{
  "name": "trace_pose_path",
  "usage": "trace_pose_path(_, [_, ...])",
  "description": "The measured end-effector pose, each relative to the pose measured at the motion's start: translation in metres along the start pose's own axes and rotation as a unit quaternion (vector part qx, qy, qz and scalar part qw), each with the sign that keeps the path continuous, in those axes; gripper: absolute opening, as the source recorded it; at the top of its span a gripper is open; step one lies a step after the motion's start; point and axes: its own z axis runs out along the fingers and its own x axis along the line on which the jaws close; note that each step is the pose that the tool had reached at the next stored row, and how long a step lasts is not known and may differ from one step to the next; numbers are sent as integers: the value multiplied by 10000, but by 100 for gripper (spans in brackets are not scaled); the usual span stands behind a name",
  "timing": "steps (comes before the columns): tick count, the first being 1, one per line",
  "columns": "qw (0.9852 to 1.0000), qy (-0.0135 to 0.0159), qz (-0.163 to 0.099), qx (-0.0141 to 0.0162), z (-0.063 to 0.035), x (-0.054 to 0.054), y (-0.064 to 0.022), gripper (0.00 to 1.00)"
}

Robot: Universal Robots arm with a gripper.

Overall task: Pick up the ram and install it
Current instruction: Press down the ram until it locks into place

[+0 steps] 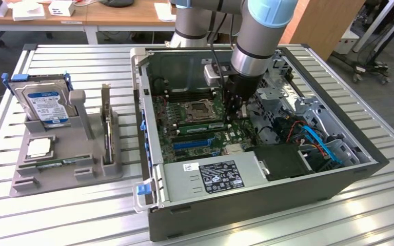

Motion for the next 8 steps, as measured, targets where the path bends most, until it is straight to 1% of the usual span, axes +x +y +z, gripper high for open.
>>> trace_pose_path(8, [10000,0,0,0,15,1,0,9])
